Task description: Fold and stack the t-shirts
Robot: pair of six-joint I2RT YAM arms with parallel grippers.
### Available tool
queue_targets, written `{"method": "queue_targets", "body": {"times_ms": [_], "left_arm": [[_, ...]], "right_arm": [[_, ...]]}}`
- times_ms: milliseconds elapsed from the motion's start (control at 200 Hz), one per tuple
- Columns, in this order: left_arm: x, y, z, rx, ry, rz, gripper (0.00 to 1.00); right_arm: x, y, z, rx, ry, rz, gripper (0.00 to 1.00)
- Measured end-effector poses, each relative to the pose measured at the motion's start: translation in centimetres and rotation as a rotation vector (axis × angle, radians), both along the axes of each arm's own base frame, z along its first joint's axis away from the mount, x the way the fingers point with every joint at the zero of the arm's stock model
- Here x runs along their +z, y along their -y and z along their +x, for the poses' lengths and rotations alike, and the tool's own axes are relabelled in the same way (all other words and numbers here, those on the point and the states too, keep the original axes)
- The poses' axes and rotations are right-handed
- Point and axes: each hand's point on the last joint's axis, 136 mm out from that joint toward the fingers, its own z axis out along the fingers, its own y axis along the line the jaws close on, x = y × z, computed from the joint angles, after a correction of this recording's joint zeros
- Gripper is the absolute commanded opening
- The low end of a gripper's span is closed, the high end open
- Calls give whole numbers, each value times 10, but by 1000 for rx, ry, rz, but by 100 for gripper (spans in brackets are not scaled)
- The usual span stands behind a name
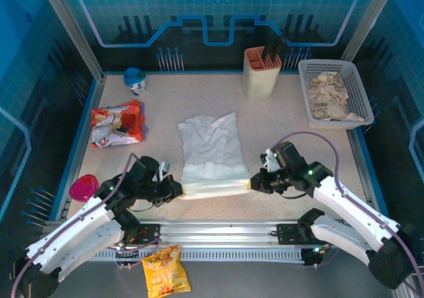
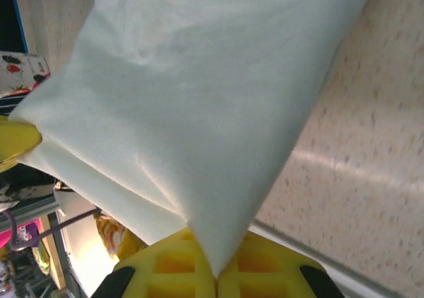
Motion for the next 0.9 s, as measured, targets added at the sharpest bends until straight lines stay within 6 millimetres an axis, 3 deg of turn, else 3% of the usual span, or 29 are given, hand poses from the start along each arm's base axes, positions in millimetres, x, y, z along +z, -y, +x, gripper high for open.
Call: {"method": "queue_targets", "body": {"times_ms": [165,310,470,710,900], "left_arm": [[-1,1,-24,-17,-45,4,0],[13,-1,-14,27,-38,46,0],[37,-1,36,129,12,75,0],[26,-20,109,261,0,105,0],[22,-30,150,291,7,79,0]], "right_arm": [[6,1,-30,6,-9,11,0],[17,3,-24,-31,-13,-5,0],[32,-7,24,-71,0,-45,0],[50,-24,114,-78,56,-39,0],[45,-29,163,-73,58,-20,0]]}}
